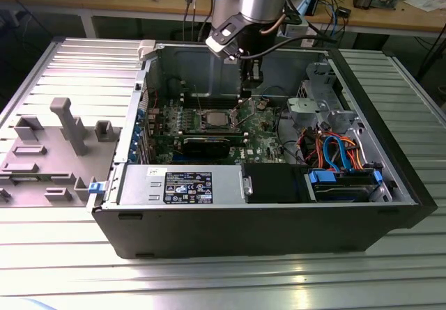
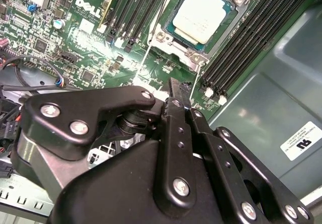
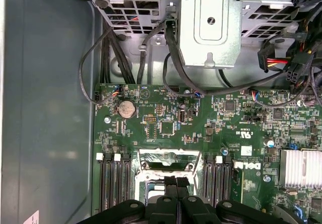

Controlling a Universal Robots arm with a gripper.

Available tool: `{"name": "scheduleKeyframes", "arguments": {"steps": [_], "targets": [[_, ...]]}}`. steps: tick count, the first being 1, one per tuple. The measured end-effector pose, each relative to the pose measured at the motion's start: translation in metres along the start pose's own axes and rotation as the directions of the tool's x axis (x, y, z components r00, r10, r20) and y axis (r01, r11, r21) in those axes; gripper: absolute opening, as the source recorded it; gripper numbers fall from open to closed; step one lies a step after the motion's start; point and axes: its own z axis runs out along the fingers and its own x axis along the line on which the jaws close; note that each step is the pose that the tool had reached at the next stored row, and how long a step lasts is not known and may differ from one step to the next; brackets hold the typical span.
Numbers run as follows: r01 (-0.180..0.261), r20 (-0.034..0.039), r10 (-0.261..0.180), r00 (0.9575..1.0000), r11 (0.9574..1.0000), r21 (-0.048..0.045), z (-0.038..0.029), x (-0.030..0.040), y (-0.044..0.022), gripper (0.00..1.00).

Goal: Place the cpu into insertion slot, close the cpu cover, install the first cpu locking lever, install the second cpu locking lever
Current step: 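Close the cpu cover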

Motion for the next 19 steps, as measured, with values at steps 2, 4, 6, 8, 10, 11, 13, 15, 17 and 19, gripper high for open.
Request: {"name": "scheduleKeyframes", "arguments": {"steps": [2,4,6,8,10,11,13,15,17,19], "targets": [[0.0,0.0,0.0,1.0,1.0,-0.0001,0.0,0.0,0.0005,0.11],[0.0,0.0,0.0,1.0,1.0,0.0,0.0,0.0,0.0005,0.11],[0.0,0.0,0.0,1.0,1.0,0.0,0.0,0.0,0.0008,0.11],[0.0,0.0,0.0,1.0,1.0,0.0,0.0,0.0,0.0018,0.11],[0.0,0.0006,0.0,1.0,1.0,0.0001,-0.0001,0.0005,0.0019,0.11],[0.0,0.0006,0.0,1.0,1.0,0.0,-0.0001,0.0006,0.0022,0.11],[0.0,0.0006,0.0,1.0,1.0,-0.0001,0.0,0.0006,0.0037,0.11],[0.0,0.0006,0.0,1.0,1.0,0.0,-0.0001,0.0006,0.0057,0.11],[0.0,0.0005,0.0,1.0,1.0,0.0,-0.0001,0.0007,0.0075,0.11],[0.0,0.0007,0.0,1.0,1.0,0.0001,-0.0001,0.0008,0.0079,0.11]]}}
